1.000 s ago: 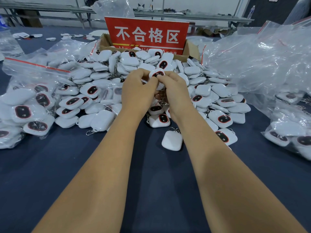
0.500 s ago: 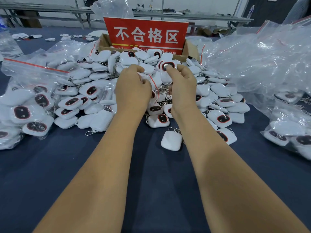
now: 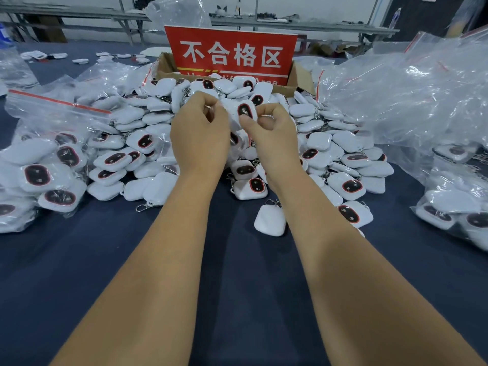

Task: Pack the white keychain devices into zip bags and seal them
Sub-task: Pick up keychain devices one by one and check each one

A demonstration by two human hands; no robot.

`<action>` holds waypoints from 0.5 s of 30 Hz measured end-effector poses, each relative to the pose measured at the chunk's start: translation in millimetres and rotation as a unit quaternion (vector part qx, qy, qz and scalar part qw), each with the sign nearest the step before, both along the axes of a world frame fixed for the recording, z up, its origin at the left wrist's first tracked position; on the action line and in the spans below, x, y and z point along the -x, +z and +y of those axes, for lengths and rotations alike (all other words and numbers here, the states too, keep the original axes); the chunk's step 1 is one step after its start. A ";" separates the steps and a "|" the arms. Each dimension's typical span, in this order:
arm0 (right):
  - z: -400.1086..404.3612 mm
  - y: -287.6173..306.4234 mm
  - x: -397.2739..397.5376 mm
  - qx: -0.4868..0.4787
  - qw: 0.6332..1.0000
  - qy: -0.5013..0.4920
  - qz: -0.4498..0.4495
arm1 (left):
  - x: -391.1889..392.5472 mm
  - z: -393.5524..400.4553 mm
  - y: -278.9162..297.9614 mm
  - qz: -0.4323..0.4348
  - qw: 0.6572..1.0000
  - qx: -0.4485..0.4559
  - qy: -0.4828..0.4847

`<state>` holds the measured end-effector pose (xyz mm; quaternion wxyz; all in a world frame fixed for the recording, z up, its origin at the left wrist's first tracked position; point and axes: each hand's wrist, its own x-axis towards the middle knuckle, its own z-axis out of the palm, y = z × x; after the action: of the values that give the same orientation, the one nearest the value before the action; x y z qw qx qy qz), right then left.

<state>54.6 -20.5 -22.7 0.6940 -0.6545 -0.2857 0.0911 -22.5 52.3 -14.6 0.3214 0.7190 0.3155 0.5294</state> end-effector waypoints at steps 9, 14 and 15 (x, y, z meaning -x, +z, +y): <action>0.0 -2.4 11.1 0.086 0.986 0.101 -0.104 | 2.5 0.0 2.6 -0.070 0.993 -0.094 -0.011; 1.2 -2.6 8.4 0.061 0.993 0.029 -0.093 | -0.4 -2.6 -0.3 -0.004 0.994 -0.099 -0.042; 1.6 -3.2 7.3 0.061 0.994 0.016 -0.088 | -0.6 -2.8 -1.0 0.001 0.995 -0.092 -0.044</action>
<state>47.3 -18.9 -25.9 0.6234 -0.6966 -0.3497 0.0618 -22.0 49.5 -15.6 0.2763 0.7593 0.2343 0.5406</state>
